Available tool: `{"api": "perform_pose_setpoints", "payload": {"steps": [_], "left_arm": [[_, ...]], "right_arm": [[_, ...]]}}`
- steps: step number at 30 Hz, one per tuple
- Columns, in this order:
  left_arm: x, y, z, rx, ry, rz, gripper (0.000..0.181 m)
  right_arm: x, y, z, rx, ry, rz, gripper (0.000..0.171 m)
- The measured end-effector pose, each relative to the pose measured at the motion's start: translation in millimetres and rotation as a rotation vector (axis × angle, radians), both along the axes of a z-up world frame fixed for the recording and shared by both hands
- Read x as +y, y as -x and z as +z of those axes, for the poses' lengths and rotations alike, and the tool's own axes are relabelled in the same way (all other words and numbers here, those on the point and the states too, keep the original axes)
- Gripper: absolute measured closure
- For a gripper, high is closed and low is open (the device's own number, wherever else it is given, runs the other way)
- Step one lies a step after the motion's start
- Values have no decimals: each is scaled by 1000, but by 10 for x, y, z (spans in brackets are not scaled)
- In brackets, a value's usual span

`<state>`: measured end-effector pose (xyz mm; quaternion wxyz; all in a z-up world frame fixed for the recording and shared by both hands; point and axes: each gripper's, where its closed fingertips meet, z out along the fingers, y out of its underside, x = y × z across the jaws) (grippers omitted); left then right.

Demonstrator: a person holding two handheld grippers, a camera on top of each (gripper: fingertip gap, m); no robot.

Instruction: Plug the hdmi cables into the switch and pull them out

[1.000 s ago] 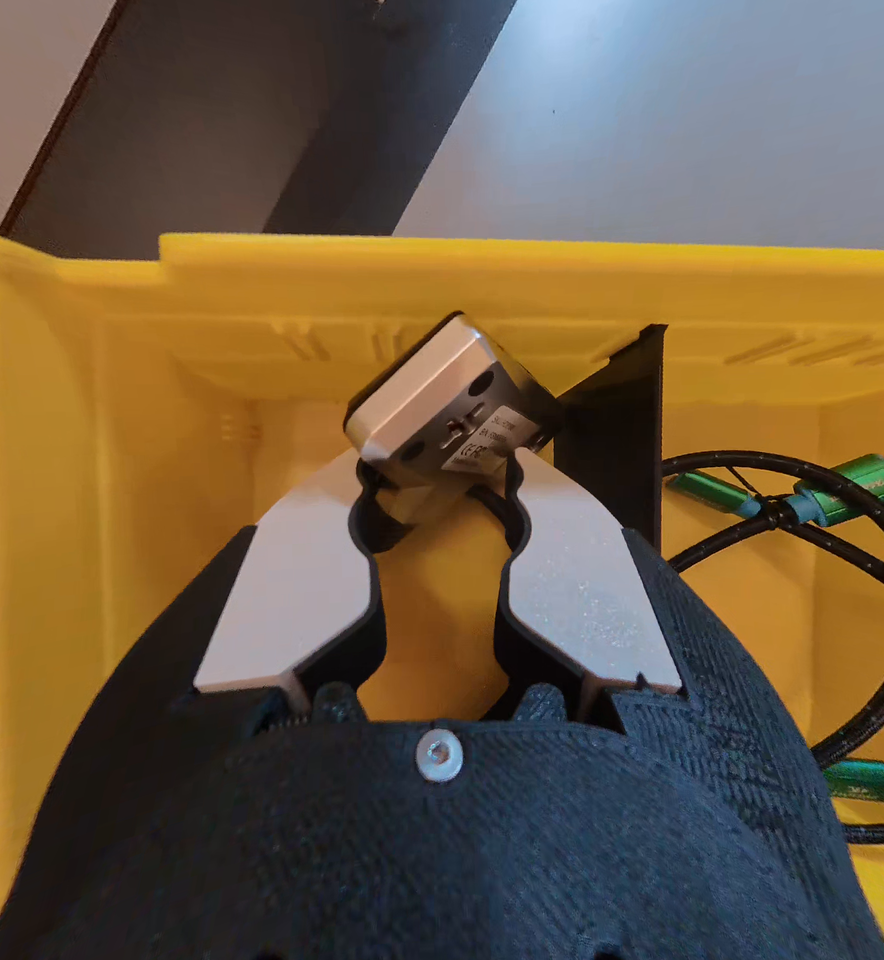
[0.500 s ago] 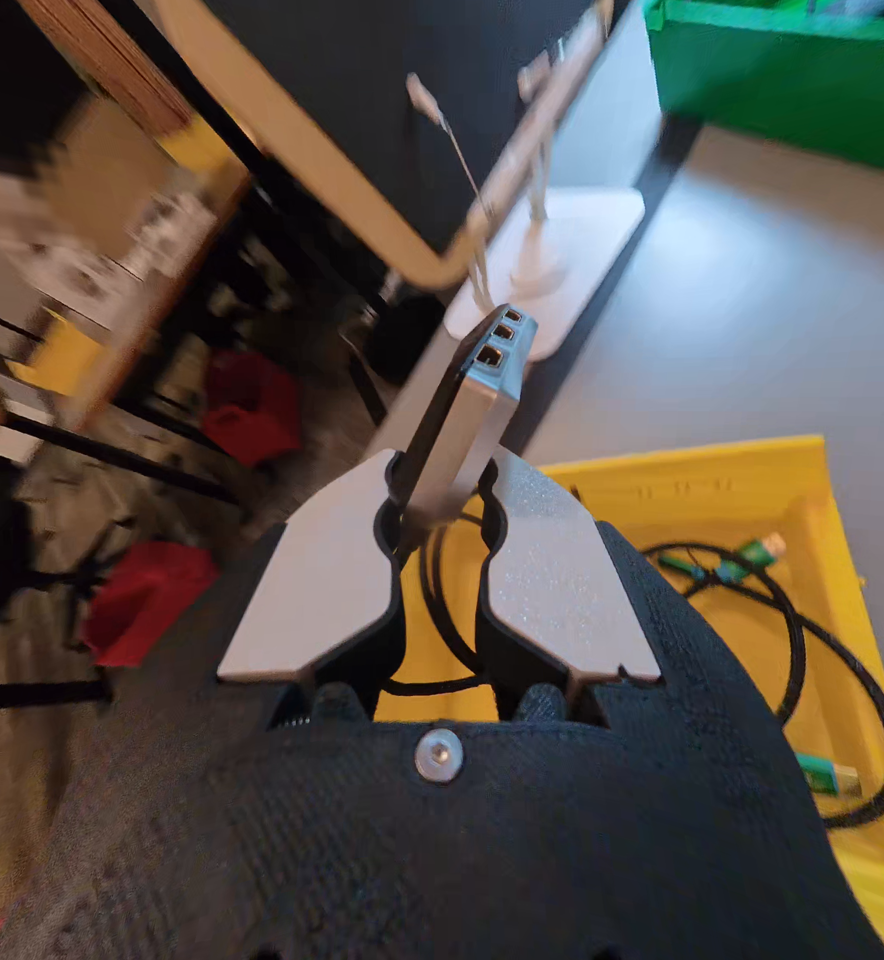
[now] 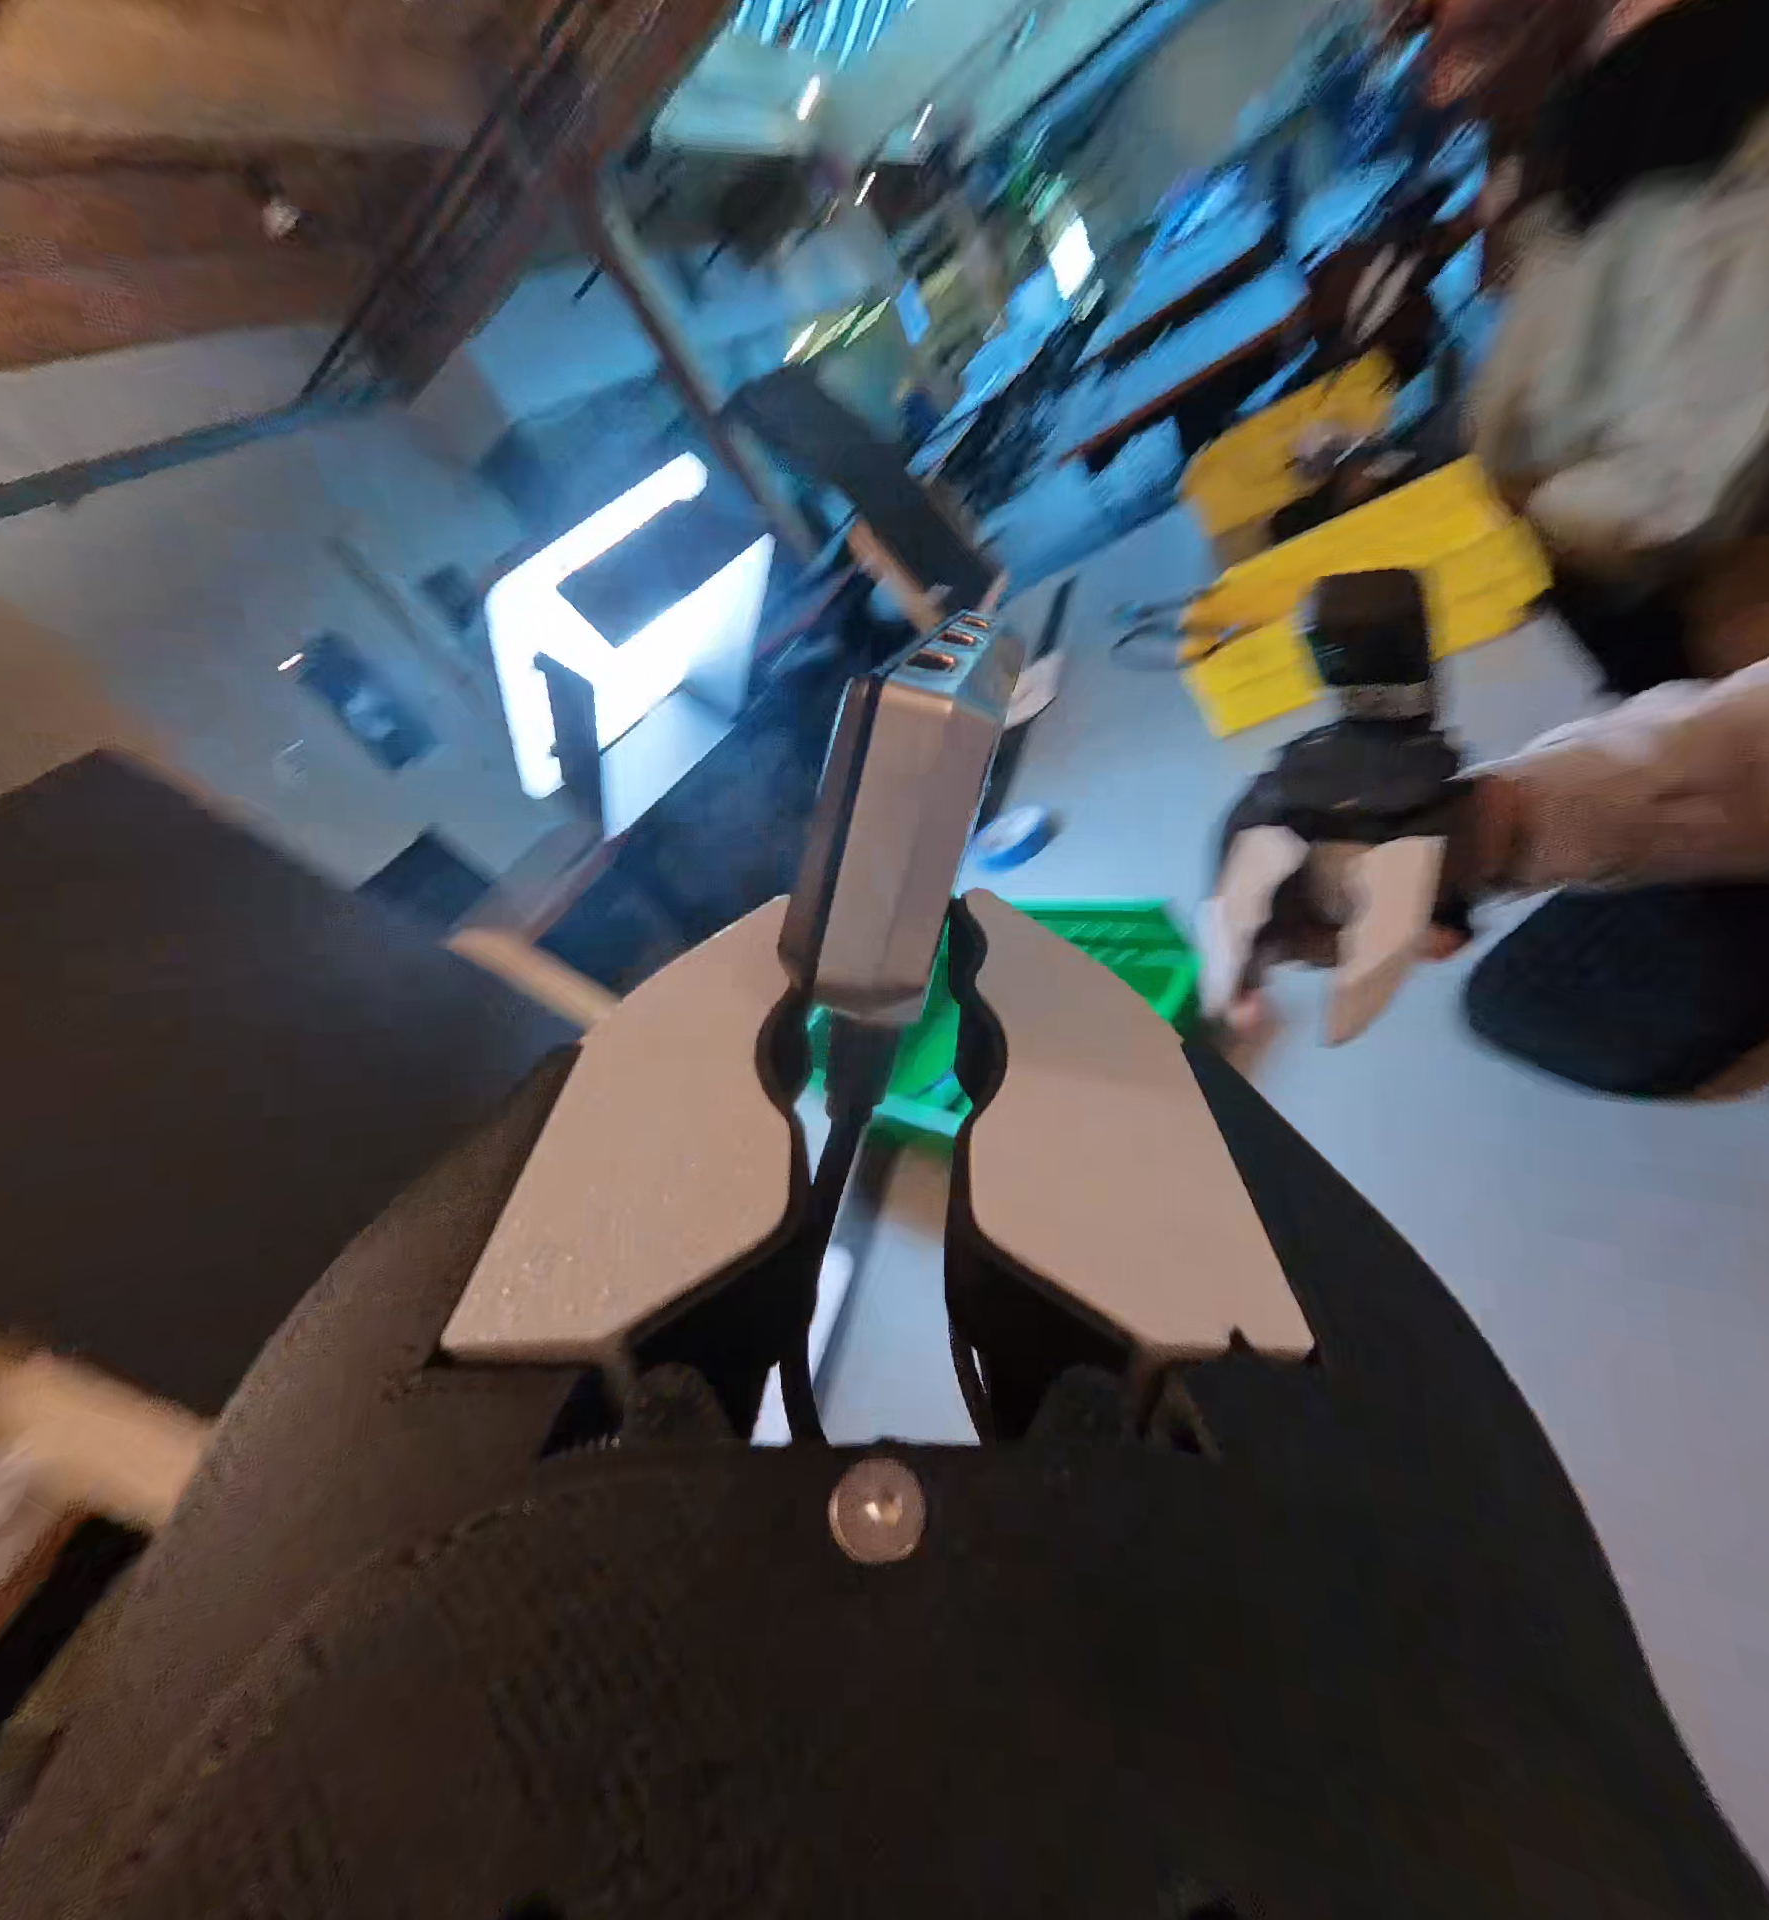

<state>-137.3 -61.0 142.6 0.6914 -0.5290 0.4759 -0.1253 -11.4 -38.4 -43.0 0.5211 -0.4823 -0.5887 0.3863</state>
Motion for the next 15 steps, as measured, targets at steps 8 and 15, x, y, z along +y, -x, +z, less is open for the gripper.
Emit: {"api": "perform_pose_setpoints", "payload": {"steps": [8, 15], "left_arm": [[-361, -1118, -1041, -283, 166, -437, 157], [-135, -993, -1537, -283, 246, -398, 157]], "right_arm": [[-378, 86, 659, 114, -281, 124, 132], [-379, 242, 341, 134, -292, 174, 151]]}}
